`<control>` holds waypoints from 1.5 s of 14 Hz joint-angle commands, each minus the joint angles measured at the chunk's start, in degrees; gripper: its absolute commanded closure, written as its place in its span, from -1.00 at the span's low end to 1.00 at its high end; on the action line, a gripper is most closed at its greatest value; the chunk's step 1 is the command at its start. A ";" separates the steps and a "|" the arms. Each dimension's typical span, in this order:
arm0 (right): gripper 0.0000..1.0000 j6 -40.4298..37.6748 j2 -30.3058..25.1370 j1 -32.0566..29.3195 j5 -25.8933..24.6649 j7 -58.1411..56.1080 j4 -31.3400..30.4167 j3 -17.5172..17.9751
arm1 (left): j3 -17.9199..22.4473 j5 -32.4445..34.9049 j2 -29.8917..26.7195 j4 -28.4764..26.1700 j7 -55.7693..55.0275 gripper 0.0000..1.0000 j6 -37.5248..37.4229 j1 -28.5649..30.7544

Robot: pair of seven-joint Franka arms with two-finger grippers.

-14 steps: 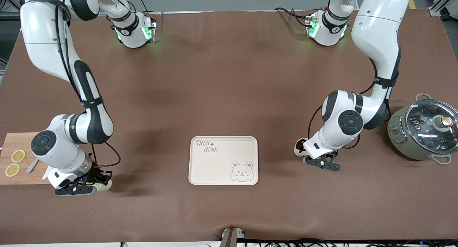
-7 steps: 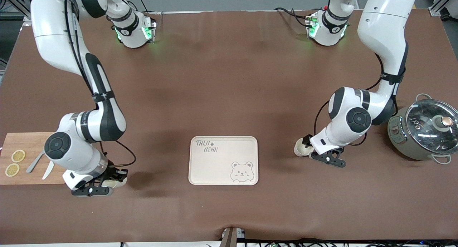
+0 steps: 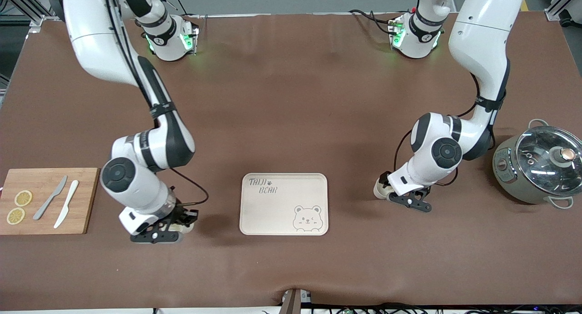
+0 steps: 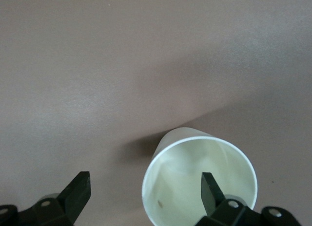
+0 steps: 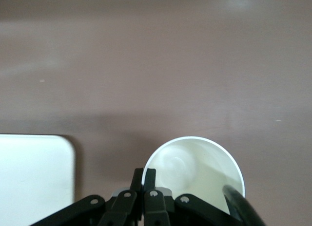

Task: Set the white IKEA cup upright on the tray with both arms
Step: 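Carry both white cups with both grippers onto the bear tray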

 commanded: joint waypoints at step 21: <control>1.00 1.81 9.02 15.89 -4.52 21.46 6.52 -0.69 | 0.31 0.84 5.76 16.06 -26.03 1.00 -7.85 -11.13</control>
